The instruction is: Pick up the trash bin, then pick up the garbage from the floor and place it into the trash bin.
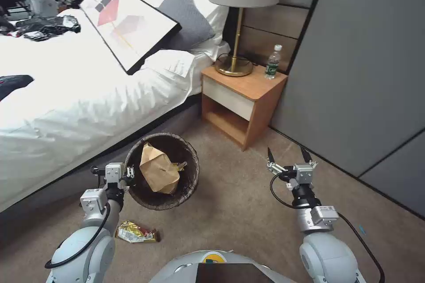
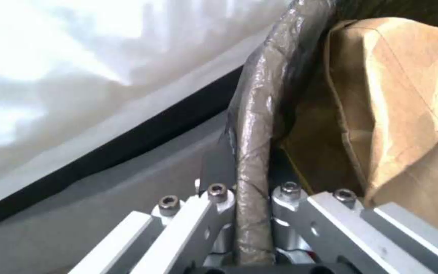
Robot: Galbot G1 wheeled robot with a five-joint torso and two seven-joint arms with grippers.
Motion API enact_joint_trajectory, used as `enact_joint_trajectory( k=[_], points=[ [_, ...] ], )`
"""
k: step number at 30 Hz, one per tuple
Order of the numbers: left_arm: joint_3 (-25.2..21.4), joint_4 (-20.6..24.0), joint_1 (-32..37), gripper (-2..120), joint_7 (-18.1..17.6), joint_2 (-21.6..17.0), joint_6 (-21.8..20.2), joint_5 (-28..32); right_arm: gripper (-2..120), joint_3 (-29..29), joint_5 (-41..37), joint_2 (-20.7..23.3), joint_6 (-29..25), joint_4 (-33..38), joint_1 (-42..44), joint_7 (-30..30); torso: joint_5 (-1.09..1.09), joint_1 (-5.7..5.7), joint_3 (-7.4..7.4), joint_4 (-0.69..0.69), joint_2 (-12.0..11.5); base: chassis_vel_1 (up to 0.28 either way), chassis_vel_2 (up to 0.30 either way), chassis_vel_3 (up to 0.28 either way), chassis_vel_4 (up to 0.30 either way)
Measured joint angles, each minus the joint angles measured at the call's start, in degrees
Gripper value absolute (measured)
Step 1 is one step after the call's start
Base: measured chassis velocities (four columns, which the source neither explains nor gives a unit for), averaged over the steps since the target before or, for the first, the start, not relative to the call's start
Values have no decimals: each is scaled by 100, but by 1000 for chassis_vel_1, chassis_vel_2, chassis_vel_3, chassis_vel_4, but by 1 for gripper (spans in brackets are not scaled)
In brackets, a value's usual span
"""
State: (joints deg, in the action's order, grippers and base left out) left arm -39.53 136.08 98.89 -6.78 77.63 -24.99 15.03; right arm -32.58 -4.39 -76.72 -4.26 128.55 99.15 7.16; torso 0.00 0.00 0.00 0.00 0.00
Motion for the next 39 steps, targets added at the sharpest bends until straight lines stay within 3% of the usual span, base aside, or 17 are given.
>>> enact_joint_trajectory(
  k=[39],
  points=[
    [14, -27, -3, 0, -8, -20, 24, 9, 100, -10, -85, 30, 97, -136, -82, 91, 0, 0, 0, -1, 0, 62, 65, 63, 69]
  ],
)
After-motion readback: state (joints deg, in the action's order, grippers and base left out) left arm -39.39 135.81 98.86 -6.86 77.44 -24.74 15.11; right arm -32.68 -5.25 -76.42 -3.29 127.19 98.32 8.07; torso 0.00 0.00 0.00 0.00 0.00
